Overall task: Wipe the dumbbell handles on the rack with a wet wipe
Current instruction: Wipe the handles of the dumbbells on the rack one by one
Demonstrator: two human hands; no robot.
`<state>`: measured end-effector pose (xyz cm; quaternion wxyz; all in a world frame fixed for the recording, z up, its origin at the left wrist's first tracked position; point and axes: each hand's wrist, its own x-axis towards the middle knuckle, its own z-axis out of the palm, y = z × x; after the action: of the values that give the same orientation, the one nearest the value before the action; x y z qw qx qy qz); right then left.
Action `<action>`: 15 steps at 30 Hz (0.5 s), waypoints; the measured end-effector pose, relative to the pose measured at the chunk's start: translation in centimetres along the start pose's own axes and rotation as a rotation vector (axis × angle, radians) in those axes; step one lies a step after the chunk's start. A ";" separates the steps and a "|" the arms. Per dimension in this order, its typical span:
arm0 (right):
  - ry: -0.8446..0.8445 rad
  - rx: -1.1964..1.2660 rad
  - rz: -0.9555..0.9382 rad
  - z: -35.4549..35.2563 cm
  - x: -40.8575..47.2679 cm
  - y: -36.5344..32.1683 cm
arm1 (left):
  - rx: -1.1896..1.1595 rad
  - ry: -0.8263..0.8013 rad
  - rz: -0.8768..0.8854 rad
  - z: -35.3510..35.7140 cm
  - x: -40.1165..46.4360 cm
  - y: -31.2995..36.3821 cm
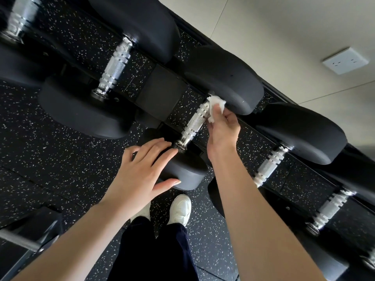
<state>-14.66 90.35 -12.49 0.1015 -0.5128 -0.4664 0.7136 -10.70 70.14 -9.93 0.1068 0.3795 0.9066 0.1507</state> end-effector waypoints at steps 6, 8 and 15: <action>-0.165 0.045 0.017 -0.5 1.1 -0.1 | 0.007 0.016 0.013 0.3 0.0 -0.1; -0.229 0.050 0.043 -0.7 1.3 0.0 | 0.008 0.026 0.017 0.4 0.0 -0.1; -0.463 0.178 0.173 -2.0 2.3 -0.3 | 0.003 0.043 0.024 0.5 0.0 -0.1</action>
<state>-14.10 93.08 -13.80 -0.0245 -0.3628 -0.3672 0.8561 -10.61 70.17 -10.49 0.0847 0.3873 0.9043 0.1585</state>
